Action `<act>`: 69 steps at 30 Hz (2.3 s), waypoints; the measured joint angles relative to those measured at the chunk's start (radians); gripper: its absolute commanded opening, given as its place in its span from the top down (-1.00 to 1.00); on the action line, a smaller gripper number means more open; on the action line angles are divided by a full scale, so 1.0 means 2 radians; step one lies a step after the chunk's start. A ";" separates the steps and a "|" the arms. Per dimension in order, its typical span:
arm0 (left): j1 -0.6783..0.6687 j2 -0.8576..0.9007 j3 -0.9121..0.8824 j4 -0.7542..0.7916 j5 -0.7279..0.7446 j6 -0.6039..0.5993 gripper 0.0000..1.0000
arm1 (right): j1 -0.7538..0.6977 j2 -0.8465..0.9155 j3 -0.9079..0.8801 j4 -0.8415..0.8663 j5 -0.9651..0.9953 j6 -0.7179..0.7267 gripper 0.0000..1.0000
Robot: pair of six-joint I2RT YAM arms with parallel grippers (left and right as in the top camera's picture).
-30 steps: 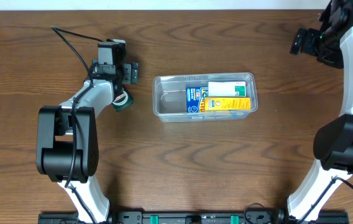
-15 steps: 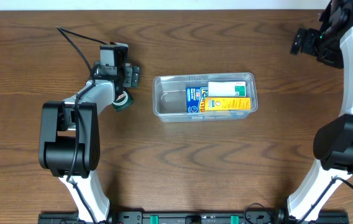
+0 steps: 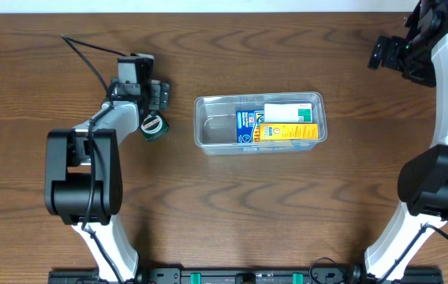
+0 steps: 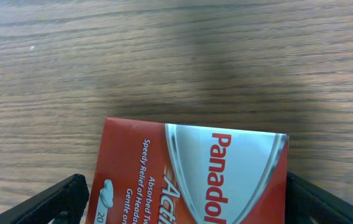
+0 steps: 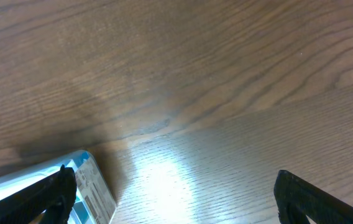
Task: Pack container
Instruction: 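Lower the left gripper onto the red Panadol box and grasp it, then lift the red Panadol box and carry it over the container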
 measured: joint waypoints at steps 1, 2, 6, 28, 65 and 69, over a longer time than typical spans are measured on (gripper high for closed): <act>0.002 0.000 0.000 0.000 0.000 0.000 -0.96 | 0.000 0.000 0.000 0.000 0.000 0.000 -0.98; 0.002 0.000 0.000 0.000 0.002 0.000 -0.96 | 0.000 0.000 0.000 0.000 0.000 0.000 -0.98; 0.002 0.000 0.000 0.000 0.011 0.000 -0.96 | 0.000 0.000 0.000 0.000 0.000 0.000 -0.98; 0.002 0.013 0.003 0.000 0.022 -0.013 -0.43 | 0.000 0.000 0.000 0.000 0.000 0.000 -0.99; -0.182 -0.264 0.002 -0.223 0.023 -0.181 -0.43 | 0.000 0.000 0.000 0.000 0.000 0.000 -0.98; -0.214 -0.264 0.002 -0.241 0.022 -0.210 -0.43 | 0.000 0.000 0.000 0.000 0.000 0.000 -0.99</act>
